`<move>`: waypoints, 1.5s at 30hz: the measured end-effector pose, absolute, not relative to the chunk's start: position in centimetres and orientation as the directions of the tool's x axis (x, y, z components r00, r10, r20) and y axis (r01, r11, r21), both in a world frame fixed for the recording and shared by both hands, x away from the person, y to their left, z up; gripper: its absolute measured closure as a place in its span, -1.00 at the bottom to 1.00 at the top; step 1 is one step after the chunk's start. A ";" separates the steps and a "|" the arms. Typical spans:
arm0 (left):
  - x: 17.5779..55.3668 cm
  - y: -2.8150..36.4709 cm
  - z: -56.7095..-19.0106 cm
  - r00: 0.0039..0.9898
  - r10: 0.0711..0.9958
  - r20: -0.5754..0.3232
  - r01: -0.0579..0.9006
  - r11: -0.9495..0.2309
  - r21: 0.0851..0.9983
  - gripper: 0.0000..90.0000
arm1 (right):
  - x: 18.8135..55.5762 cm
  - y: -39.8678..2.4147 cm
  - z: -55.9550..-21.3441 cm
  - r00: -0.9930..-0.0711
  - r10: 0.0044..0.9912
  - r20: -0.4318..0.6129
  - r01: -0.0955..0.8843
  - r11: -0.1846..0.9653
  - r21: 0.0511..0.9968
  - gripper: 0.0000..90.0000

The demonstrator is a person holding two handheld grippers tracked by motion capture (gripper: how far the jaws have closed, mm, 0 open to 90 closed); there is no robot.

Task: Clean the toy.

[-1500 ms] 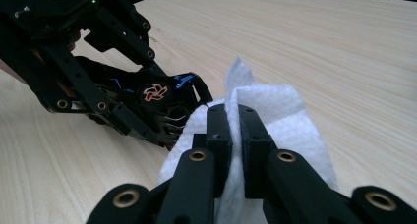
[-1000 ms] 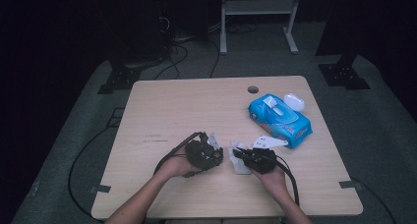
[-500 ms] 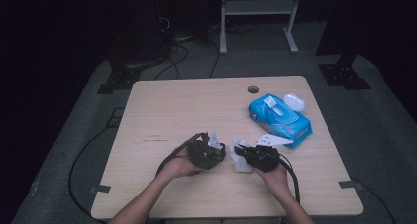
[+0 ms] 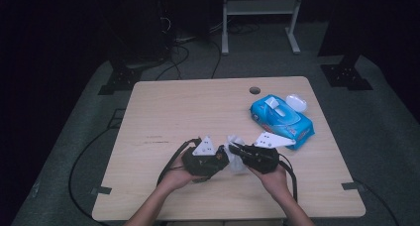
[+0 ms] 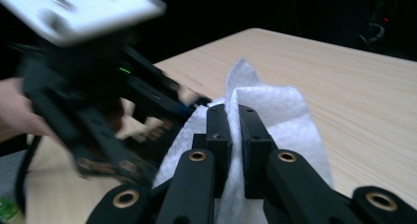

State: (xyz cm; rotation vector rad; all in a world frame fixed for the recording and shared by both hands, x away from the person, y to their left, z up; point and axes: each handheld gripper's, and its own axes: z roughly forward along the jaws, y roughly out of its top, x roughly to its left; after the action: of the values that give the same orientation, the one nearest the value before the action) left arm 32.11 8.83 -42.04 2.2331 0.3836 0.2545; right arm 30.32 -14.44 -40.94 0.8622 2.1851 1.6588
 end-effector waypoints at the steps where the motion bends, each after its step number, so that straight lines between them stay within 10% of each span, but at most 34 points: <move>1: 32.1 8.9 -42.0 0.932 0.357 0.063 0.181 -0.608 0.773 0.27 | 30.5 -14.7 -41.2 -0.780 0.607 0.155 0.310 0.159 0.937 0.88; 45: 31.9 9.9 -40.8 0.927 0.372 0.037 0.166 -0.498 0.851 0.27 | 30.3 -14.7 -40.0 -0.777 0.611 0.149 0.287 0.133 0.949 0.88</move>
State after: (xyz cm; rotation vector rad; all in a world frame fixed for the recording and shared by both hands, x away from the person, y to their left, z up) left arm 31.93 9.91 -40.76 2.0987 0.3829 0.2653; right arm 30.33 -14.66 -40.04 0.8778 2.1388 1.6888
